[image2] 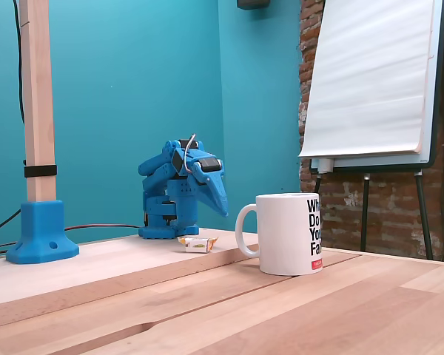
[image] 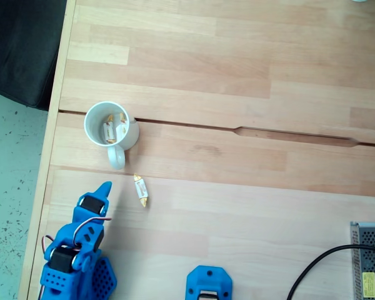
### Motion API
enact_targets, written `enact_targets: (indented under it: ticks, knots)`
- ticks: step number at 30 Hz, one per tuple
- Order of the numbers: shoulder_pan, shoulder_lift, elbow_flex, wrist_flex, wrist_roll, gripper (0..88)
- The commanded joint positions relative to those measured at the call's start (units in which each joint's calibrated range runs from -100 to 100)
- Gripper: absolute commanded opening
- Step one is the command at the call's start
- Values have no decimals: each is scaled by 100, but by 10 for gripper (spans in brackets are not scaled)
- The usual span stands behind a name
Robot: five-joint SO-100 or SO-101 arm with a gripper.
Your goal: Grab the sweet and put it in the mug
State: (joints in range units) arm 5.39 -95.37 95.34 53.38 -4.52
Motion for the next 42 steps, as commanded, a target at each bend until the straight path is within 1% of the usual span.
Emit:
enact_targets:
  ticks: [1,6,11,16,23,26,30,35,42]
  knots:
    - [49,2,-676,-31,-225,0]
    - [-16,70,-1657,-31,-913,0]
    - [49,354,-1978,-15,-1382,0]
    - [78,1826,-2451,203,-1636,0]
    - [623,4236,-4413,1428,-2203,0]
    - [819,5010,-5163,2154,-2242,0]
    - [1051,5965,-5680,2848,-2203,0]
    - [1334,6731,-5805,2985,-2134,0]
    - [1618,7291,-5823,2969,-2095,0]
